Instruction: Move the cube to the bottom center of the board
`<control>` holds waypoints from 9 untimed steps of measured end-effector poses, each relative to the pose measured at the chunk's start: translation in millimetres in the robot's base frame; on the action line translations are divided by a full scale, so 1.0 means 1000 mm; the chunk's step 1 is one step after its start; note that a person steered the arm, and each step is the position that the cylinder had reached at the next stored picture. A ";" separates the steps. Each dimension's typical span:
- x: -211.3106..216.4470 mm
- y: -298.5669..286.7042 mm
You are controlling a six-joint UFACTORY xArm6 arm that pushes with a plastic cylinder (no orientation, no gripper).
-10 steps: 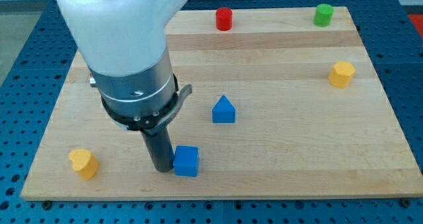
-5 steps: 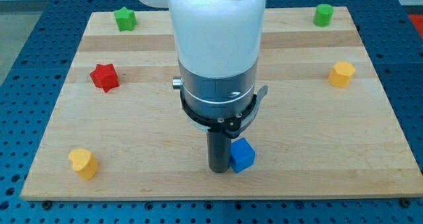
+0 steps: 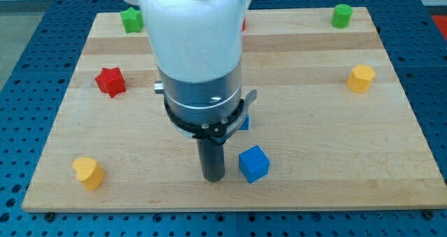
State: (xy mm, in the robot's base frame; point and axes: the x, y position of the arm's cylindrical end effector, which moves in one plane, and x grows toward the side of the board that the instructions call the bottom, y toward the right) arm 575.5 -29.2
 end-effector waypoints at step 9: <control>-0.014 0.094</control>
